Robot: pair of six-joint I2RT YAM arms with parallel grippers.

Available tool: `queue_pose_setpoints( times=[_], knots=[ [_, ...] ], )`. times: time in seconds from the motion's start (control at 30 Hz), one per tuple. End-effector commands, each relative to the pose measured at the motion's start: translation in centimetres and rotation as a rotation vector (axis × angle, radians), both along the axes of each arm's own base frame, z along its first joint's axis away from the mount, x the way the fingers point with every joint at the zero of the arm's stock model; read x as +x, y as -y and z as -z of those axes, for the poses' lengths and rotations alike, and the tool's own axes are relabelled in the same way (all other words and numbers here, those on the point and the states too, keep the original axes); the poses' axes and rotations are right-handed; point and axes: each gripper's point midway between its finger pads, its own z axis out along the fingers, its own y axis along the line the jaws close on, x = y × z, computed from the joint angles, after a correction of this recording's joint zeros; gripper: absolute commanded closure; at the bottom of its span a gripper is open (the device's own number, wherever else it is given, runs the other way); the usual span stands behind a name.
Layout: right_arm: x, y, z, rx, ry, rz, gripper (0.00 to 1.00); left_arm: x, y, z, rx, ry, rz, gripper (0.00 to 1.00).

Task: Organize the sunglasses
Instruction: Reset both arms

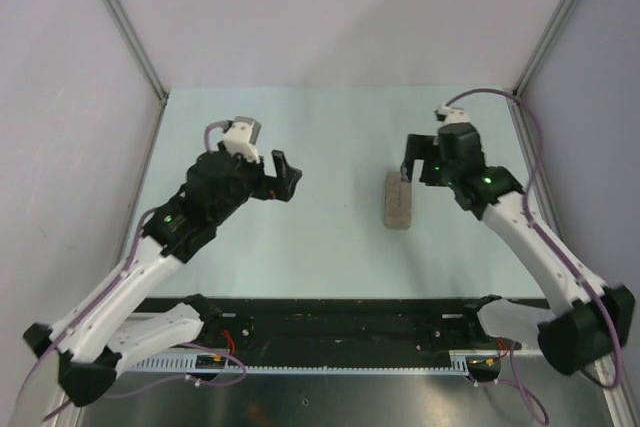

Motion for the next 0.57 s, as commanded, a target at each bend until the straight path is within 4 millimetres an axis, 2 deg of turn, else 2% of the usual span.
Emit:
queue_pose_setpoints(
  times=[0.0, 0.1, 0.17, 0.2, 0.3, 0.43, 0.53],
  knots=[
    [-2.6, 3.7, -5.1, 0.080, 0.089, 0.125, 0.00, -2.0, -3.4, -4.5, -0.018, 0.118, -0.055, 0.00],
    [-4.6, 5.9, -9.3, 0.131, 0.202, 0.176, 0.00, -3.4, -4.7, -6.5, -0.039, 0.175, -0.061, 0.00],
    [-5.6, 6.8, -10.6, 0.142, 0.228, 0.193, 0.00, -4.0, -5.3, -7.6, -0.043, 0.206, -0.059, 0.00],
    [-6.3, 7.2, -12.3, 0.158, 0.268, 0.197, 0.00, -4.4, -5.6, -8.2, -0.049, 0.227, -0.055, 0.00],
    [-7.3, 7.9, -14.4, 0.170, 0.305, 0.209, 0.00, -5.2, -5.6, -9.4, -0.052, 0.264, -0.021, 0.00],
    [-7.9, 7.4, -15.9, 0.203, 0.325, 0.179, 0.00, -5.4, -6.1, -10.2, -0.044, 0.281, -0.028, 0.00],
    [-7.9, 7.0, -16.2, 0.222, 0.328, 0.162, 0.00, -5.5, -6.5, -10.4, -0.046, 0.288, -0.042, 0.00]
  ],
)
